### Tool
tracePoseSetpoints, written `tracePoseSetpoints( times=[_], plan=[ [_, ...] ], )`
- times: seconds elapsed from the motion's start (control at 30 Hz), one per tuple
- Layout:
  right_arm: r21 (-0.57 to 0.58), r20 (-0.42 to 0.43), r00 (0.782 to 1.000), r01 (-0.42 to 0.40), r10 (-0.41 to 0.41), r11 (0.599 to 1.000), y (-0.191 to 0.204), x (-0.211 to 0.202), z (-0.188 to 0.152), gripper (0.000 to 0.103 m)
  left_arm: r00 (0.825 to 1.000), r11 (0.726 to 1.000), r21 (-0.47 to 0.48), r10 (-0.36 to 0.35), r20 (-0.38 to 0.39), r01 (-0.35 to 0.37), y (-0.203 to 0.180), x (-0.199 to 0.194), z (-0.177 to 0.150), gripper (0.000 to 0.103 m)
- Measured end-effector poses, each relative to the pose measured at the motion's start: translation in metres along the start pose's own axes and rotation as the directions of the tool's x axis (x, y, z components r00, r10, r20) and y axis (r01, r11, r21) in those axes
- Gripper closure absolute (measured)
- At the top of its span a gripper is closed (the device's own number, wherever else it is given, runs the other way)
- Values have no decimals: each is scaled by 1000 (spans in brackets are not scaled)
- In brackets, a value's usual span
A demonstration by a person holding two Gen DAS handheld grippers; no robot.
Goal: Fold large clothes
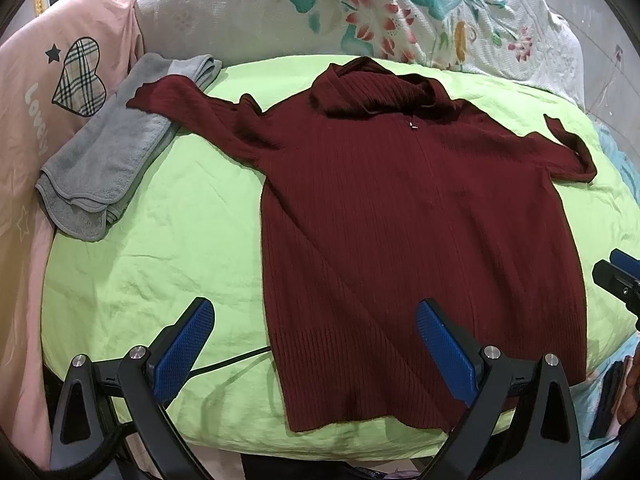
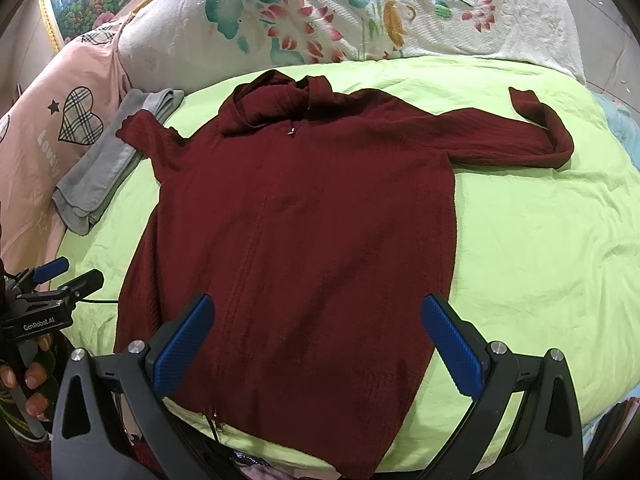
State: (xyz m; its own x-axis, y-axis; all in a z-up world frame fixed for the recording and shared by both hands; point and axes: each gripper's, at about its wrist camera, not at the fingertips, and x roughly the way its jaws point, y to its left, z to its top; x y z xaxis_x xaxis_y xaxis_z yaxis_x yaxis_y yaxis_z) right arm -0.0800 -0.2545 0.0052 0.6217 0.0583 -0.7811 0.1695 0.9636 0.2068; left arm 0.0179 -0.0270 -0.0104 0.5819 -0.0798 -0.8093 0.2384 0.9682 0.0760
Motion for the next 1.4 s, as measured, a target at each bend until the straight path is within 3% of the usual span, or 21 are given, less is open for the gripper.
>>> tracePoseSetpoints(
  times=[1.2,1.4],
  plan=[
    [16,7,1000,-11,11,1000,-2,2,4,0,1000,1000,6,-2,-11,2,-5,8,10,2],
    [39,13,1000,-19,19,999,-11,5,6,0,999,1000,-4,-27,-42,27,-5,18,11,1]
  ],
)
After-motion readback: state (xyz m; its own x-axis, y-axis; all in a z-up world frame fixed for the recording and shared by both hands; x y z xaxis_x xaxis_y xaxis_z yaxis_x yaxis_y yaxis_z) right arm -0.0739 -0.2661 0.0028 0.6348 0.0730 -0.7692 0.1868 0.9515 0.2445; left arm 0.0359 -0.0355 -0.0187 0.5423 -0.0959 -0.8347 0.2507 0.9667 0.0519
